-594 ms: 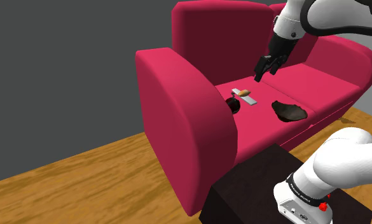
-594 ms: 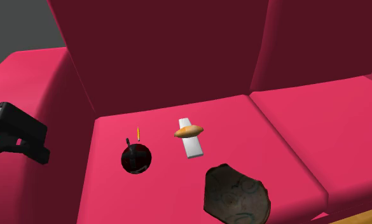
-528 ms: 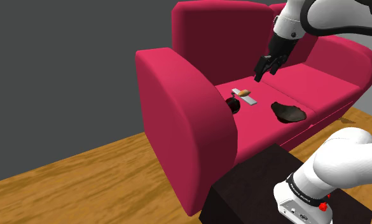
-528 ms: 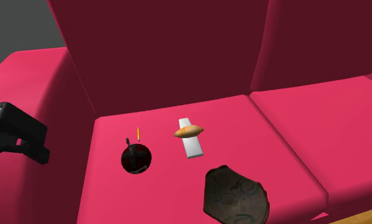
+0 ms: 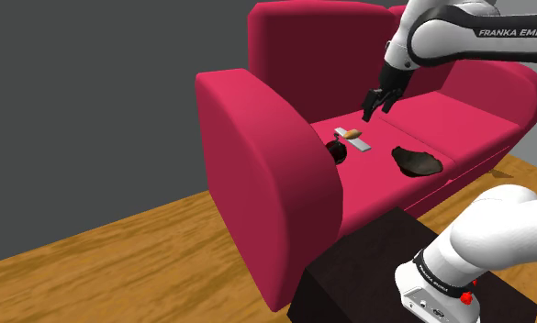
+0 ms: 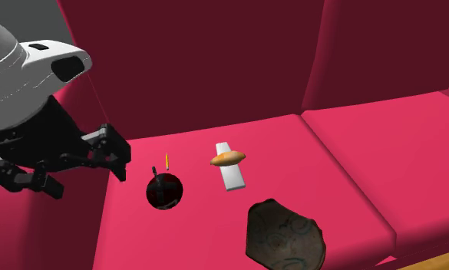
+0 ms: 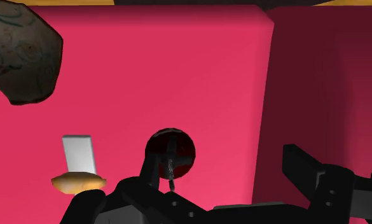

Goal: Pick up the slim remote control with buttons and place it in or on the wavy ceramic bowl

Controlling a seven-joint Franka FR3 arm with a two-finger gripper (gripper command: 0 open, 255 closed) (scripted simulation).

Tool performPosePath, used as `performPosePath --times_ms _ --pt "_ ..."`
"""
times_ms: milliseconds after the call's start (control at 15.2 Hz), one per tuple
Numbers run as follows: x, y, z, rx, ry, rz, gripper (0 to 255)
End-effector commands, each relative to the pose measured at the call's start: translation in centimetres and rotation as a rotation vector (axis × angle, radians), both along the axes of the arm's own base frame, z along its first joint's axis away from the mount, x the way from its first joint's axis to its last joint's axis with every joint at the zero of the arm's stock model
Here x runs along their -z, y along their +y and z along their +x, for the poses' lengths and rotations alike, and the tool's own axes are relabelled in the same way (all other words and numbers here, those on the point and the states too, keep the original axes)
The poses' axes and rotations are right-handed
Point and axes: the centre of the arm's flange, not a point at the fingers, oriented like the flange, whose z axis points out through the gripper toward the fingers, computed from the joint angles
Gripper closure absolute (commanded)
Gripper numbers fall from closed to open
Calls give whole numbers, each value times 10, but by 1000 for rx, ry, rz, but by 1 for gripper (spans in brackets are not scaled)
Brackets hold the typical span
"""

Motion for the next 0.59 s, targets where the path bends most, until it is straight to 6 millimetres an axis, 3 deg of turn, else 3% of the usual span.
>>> performPosePath --times_ms 0,528 --pt "15 -21 13 2 4 5 0" --pt "75 -99 59 13 23 29 0"
